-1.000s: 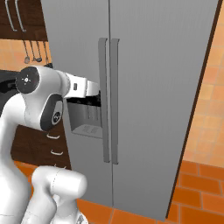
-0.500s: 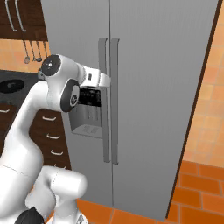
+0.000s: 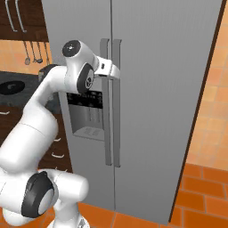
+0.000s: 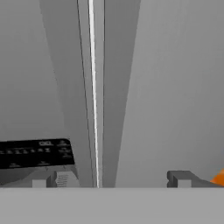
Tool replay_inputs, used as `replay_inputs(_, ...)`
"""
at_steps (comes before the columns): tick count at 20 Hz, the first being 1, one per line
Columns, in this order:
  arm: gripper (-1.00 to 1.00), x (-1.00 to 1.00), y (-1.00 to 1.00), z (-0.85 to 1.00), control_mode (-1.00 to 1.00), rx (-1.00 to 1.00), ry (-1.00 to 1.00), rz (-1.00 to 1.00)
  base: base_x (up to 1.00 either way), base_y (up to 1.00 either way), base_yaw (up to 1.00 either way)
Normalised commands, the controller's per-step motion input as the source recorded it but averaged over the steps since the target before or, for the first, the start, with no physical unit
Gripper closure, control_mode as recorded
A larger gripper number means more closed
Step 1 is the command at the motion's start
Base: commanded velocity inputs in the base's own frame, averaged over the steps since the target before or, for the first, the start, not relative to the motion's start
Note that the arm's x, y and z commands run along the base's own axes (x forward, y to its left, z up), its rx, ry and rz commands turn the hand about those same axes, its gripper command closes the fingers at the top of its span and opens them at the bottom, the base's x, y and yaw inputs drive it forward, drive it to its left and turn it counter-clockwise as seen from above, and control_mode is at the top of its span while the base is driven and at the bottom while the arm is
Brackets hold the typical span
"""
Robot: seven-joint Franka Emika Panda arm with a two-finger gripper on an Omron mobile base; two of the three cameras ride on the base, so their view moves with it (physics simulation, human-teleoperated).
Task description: Grab a lemon wedge from the fridge and one ice cube from the ice bowl, and put them in the glass of lemonade.
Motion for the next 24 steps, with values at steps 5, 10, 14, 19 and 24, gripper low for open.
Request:
replay_inputs(5,-1.0,0.58,-0.27,-0.08,-1.0,0.02,0.0,0.0,0.0,0.0,0.0)
replay_inputs(10,-1.0,0.56,-0.09,-0.23,-1.0,0.02,0.0,0.0,0.0,0.0,0.0)
replay_inputs(14,-1.0,0.54,-0.04,-0.21,-1.0,0.0,0.0,0.0,0.0,0.0,0.0)
replay_inputs(19,-1.0,0.44,-0.07,-0.18,-1.0,0.0,0.0,0.0,0.0,0.0,0.0)
replay_inputs(24,-1.0,0.3,-0.14,-0.08,-1.0,0.0,0.0,0.0,0.0,0.0,0.0)
